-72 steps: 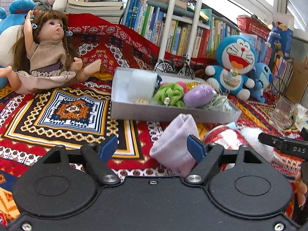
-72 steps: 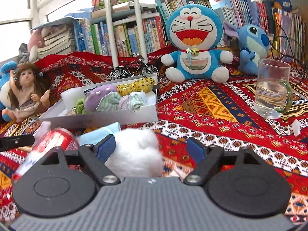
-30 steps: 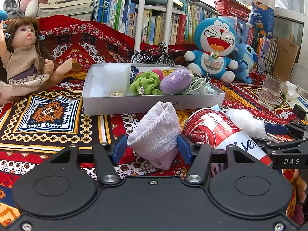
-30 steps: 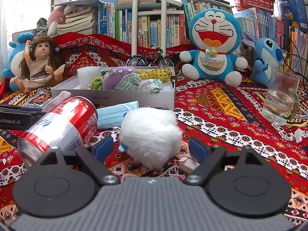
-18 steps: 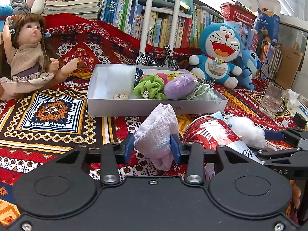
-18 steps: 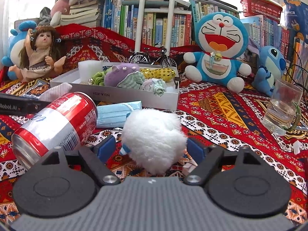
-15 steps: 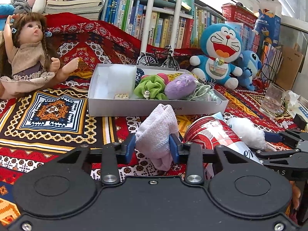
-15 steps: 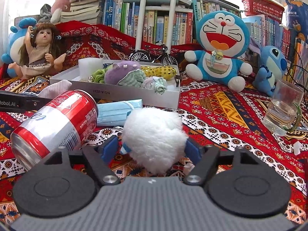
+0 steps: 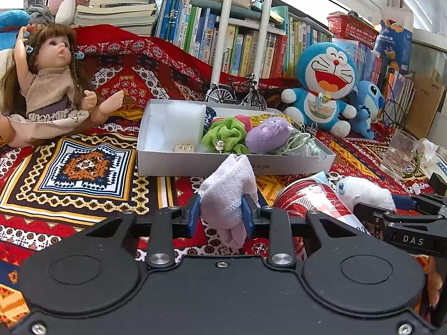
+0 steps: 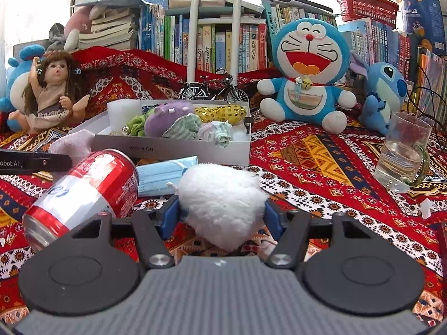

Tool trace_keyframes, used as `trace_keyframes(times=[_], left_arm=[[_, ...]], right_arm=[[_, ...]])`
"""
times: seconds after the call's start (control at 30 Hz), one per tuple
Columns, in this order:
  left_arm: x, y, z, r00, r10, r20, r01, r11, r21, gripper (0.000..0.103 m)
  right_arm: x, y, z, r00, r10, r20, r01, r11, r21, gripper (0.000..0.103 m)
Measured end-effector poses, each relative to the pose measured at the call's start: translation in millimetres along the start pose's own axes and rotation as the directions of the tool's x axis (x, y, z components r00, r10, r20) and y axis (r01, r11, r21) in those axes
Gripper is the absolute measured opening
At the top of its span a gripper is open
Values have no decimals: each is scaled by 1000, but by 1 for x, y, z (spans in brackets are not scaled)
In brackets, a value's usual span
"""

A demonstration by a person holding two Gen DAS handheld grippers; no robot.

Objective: Organize soft objects
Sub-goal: 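Close the left tool on the pink cloth while the right tool grips the white fluffy plush, then carry the pink cloth and white plush in both tools over the white tray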

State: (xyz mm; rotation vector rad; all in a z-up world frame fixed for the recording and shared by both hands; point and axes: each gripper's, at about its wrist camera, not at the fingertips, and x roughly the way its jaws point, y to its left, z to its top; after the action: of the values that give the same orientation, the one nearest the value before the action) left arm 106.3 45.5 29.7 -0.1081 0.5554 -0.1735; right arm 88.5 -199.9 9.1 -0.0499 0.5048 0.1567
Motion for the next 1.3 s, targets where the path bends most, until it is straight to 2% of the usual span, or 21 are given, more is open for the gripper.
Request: trace_keyframes(times=[0.4, 0.7, 0.83, 1.07, 1.3], left_arm=[[-6, 4, 10, 999, 15, 29, -15, 1000, -20, 25], [-6, 13, 38, 997, 29, 71, -25, 998, -53, 24], [1, 16, 50, 997, 41, 67, -37, 998, -60, 24], [23, 24, 69, 997, 47, 54, -41, 994, -105, 24], [49, 29, 76, 996, 85, 27, -82, 992, -98, 24]], right_arm=[[-7, -12, 13, 999, -17, 35, 14, 997, 78, 64], [-8, -14, 35, 998, -9, 61, 4, 997, 79, 64], [-3, -15, 49, 998, 5, 65, -10, 997, 76, 64], [22, -15, 74, 999, 47, 16, -48, 997, 54, 64], [54, -7, 85, 996, 71, -59, -70, 997, 18, 64]])
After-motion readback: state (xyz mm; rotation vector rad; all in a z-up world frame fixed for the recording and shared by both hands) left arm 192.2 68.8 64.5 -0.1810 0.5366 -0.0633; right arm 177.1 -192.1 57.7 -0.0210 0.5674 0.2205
